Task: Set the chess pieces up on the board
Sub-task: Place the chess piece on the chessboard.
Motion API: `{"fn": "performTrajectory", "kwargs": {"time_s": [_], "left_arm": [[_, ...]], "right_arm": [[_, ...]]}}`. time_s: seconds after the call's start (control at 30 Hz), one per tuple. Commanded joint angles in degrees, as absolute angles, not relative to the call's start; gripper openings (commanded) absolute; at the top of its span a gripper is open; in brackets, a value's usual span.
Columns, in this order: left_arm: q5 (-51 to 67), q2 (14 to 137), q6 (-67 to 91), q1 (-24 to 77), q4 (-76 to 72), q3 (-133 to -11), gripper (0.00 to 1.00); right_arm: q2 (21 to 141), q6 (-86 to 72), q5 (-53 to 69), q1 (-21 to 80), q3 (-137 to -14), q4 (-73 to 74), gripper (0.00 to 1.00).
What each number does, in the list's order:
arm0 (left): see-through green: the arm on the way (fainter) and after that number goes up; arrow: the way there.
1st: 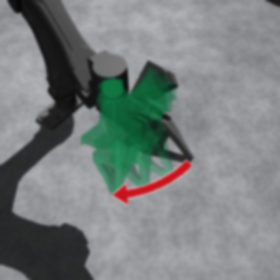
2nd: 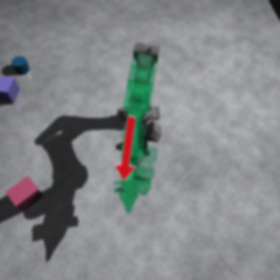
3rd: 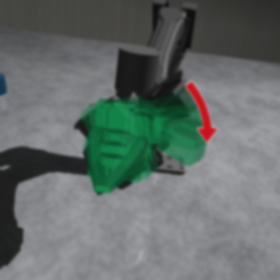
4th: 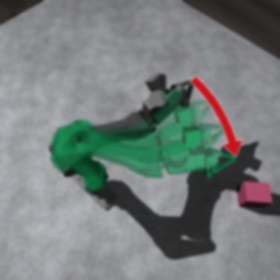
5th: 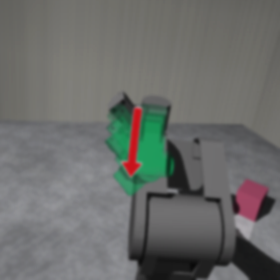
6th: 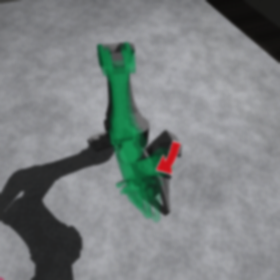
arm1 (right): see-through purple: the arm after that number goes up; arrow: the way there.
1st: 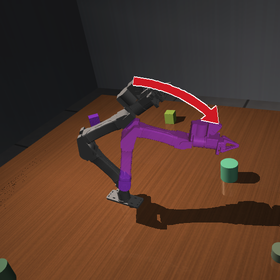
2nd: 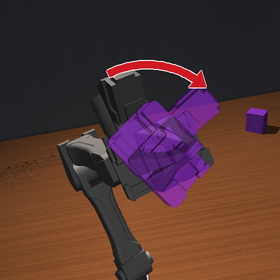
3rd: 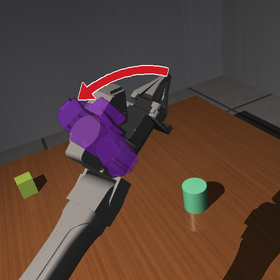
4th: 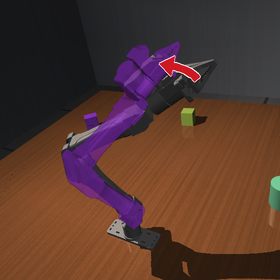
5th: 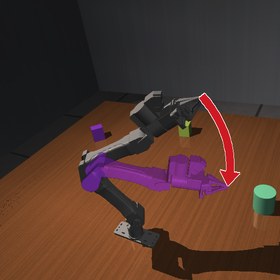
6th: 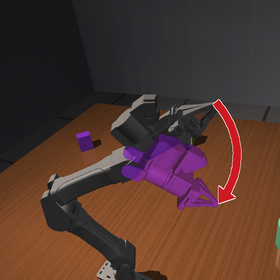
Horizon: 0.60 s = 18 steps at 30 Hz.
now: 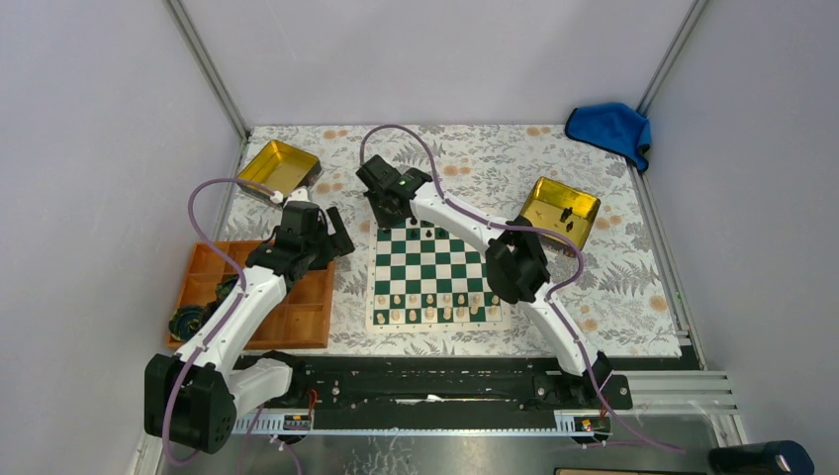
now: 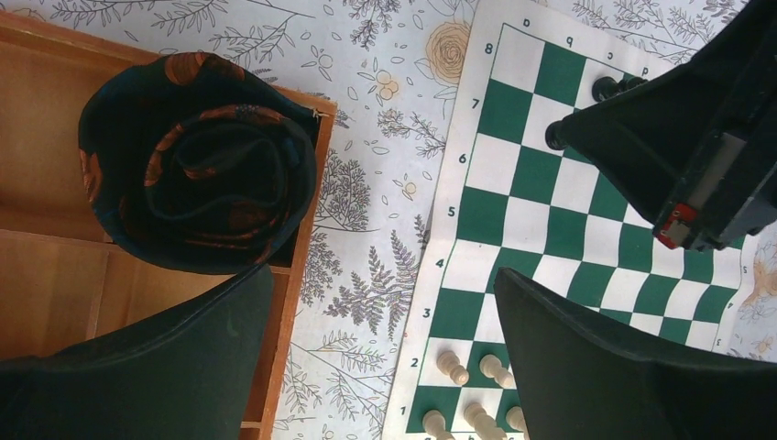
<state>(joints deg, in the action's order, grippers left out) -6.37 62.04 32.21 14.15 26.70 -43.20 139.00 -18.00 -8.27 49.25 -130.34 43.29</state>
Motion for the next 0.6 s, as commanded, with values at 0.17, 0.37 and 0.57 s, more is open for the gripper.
{"fn": "performTrajectory", "kwargs": {"time_s": [0.17, 0.37, 0.57], "left_arm": [[-5.5, 61.6, 31.3, 14.3, 27.0, -42.8, 0.99], [-5.4, 62.2, 30.9, 14.3, 27.0, -42.9, 0.99], [-5.4, 63.0, 30.7, 14.3, 26.9, -43.1, 0.99]], "right_arm": [[139.8, -14.5, -11.0, 50.0, -128.0, 40.5, 0.00], [141.1, -13.5, -11.5, 50.1, -126.9, 38.9, 0.03], [140.9, -13.5, -11.1, 50.1, -125.6, 37.5, 0.14]]}}
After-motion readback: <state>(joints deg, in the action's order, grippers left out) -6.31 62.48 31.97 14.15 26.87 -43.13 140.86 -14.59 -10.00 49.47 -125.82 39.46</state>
